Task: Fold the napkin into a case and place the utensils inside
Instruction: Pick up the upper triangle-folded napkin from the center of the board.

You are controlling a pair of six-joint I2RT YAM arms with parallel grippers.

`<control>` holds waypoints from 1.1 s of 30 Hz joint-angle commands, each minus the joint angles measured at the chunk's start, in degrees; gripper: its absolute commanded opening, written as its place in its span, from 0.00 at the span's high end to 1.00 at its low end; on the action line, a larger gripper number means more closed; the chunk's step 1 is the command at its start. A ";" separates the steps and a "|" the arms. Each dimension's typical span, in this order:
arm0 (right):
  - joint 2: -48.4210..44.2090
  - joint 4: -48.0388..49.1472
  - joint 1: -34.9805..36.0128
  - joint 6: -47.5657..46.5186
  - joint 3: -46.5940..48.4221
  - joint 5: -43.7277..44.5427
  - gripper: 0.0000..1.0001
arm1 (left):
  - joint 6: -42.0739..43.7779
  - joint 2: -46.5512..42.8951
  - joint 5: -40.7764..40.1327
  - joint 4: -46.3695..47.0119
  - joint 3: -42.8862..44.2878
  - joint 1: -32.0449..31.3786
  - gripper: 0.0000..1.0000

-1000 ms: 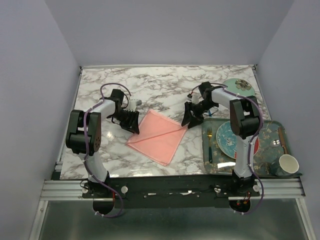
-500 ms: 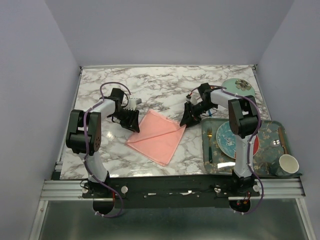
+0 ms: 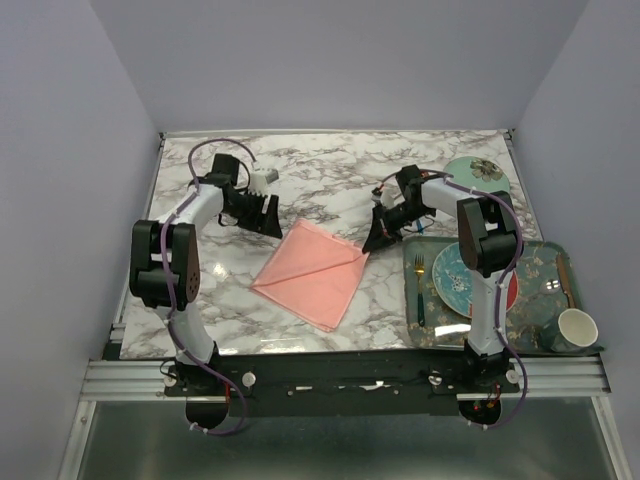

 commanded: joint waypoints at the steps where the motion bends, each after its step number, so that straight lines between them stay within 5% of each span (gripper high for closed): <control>1: -0.39 0.40 0.31 -3.76 2.18 -0.90 0.99 | 10.48 2.86 4.71 -2.22 11.99 0.31 0.24; 12: 1.37 -2.67 2.07 -11.77 5.95 2.43 0.99 | 22.72 21.14 10.16 -13.56 34.50 -3.56 0.34; 26: 1.81 -4.87 2.69 -15.99 7.54 4.02 1.00 | 28.79 25.37 5.07 -15.85 32.67 -4.97 0.29; 33: 2.16 -6.10 2.86 -17.48 7.98 4.37 0.99 | 25.89 28.53 2.43 -16.73 36.53 -5.93 0.40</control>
